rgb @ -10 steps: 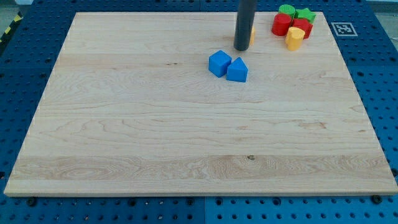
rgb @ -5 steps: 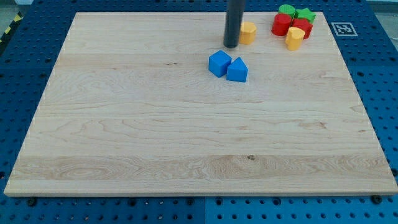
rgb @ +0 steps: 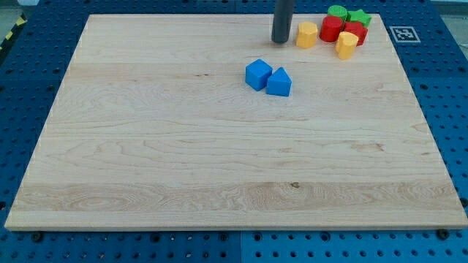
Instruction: Place the yellow hexagon at the bottom left of the red circle
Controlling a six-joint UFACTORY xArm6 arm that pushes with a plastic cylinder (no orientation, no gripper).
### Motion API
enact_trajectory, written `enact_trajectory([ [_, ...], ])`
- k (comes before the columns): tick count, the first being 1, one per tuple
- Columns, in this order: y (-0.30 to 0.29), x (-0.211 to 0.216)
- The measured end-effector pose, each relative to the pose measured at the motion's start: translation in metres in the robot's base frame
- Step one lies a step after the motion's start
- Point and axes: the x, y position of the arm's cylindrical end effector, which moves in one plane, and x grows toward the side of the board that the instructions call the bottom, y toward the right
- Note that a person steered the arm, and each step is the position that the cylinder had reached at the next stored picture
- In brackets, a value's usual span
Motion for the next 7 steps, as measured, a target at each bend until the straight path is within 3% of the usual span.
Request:
enact_trajectory([
  [7,0.046,0.009],
])
